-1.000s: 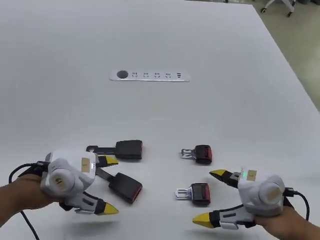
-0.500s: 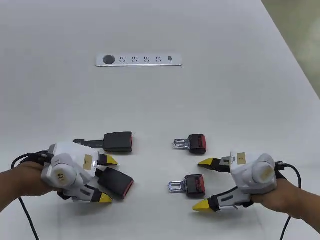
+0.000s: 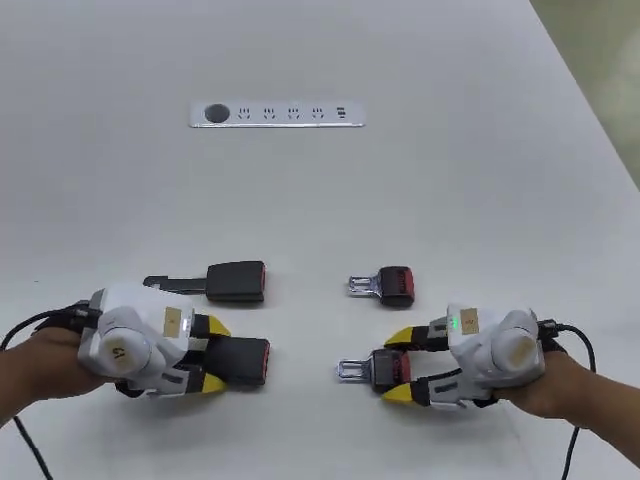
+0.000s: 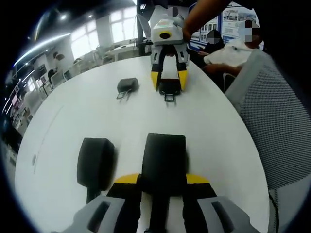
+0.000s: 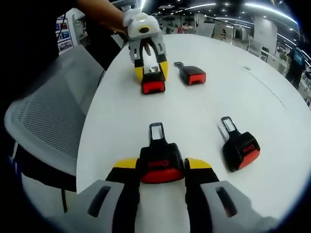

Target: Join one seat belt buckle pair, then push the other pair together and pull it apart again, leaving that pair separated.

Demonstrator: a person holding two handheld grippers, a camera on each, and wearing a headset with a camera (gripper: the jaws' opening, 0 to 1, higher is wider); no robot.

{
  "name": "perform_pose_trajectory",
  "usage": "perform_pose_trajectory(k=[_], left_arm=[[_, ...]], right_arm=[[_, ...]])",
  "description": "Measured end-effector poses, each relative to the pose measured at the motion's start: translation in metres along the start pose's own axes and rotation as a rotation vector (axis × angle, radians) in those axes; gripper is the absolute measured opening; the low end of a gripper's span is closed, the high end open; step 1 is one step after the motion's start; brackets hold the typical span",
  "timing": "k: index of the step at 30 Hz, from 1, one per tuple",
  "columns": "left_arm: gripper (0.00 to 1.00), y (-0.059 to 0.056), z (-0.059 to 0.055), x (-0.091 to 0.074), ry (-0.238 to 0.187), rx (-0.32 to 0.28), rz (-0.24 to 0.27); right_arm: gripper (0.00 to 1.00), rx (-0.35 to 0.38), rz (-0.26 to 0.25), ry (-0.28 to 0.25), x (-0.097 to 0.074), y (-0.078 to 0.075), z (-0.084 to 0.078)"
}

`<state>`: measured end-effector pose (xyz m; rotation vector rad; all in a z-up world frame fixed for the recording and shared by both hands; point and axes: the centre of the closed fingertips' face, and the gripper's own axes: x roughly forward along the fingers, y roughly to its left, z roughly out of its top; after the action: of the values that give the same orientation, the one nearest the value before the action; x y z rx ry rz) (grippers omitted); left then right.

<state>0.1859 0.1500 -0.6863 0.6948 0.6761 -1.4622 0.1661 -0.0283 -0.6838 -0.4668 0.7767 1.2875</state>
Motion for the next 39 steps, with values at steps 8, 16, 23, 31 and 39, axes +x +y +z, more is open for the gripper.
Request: perform_pose_trajectory(k=[8,16,23,31,39], left_arm=[[0.33,0.001,0.001,0.0,0.002,-0.036,0.017],[0.33,0.003,-0.002,-0.001,0.025,-0.064,0.028],[0.32,0.005,-0.004,0.0,0.018,-0.083,0.036],[0.32,0.007,-0.008,0.002,0.02,-0.09,0.035],[0.32,0.006,-0.008,0.002,0.021,-0.086,0.032]], right_arm=[[0.34,-0.009,0.011,0.034,0.001,-0.007,-0.006],[0.33,-0.009,0.018,0.058,0.009,-0.009,0.004],[0.33,-0.008,0.026,0.048,0.023,-0.009,0.021],[0.33,-0.021,0.052,0.006,0.048,-0.005,0.046],[0.33,-0.019,0.069,-0.029,0.069,0.0,0.07]])
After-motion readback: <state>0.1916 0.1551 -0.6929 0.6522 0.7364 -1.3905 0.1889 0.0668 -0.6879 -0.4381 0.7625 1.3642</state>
